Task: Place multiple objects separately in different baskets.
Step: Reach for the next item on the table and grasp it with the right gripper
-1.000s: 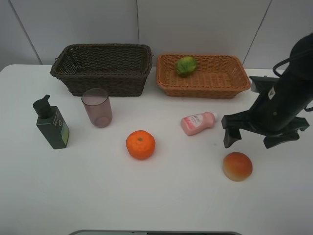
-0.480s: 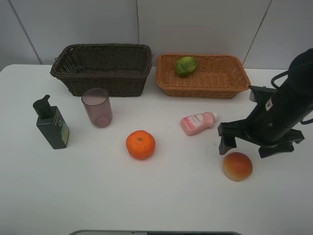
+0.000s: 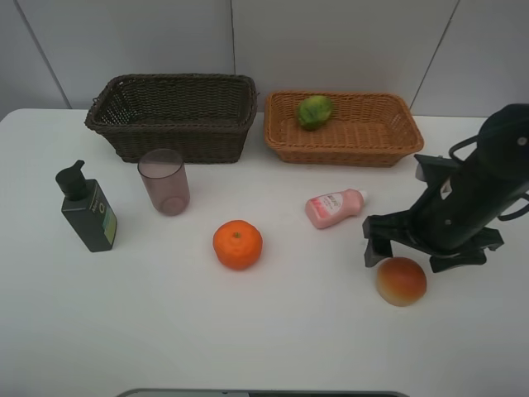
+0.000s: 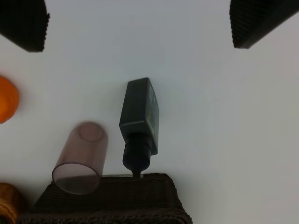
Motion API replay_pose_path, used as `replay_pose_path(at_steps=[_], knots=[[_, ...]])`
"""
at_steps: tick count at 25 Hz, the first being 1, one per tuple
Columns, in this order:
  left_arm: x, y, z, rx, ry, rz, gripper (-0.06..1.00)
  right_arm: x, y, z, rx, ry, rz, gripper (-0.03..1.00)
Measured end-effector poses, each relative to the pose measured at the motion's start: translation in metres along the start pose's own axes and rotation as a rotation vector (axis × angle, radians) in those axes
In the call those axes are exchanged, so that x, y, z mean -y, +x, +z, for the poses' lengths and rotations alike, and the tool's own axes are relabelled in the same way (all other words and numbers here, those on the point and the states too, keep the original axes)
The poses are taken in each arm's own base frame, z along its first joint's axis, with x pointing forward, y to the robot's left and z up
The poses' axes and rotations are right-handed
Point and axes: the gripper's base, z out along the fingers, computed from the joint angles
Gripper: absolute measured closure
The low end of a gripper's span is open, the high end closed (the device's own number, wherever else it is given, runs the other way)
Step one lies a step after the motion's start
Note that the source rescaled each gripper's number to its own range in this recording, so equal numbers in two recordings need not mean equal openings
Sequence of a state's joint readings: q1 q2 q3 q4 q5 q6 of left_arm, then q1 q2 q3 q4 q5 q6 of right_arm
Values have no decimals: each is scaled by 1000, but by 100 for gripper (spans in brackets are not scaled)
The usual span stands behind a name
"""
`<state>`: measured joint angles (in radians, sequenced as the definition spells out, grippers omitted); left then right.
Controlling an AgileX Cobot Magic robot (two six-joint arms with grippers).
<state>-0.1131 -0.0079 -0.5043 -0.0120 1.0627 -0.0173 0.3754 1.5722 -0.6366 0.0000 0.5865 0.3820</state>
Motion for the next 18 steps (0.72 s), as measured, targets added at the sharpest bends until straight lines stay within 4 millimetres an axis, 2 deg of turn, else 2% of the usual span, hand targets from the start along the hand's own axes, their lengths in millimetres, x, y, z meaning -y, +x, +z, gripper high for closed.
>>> replay_pose_path(at_steps=[5, 18], knots=[[0, 0, 0, 0, 0, 0, -5, -10, 4, 14, -43, 2, -25, -3], [0, 0, 0, 0, 0, 0, -5, -10, 4, 37, -97, 25, -25, -3]])
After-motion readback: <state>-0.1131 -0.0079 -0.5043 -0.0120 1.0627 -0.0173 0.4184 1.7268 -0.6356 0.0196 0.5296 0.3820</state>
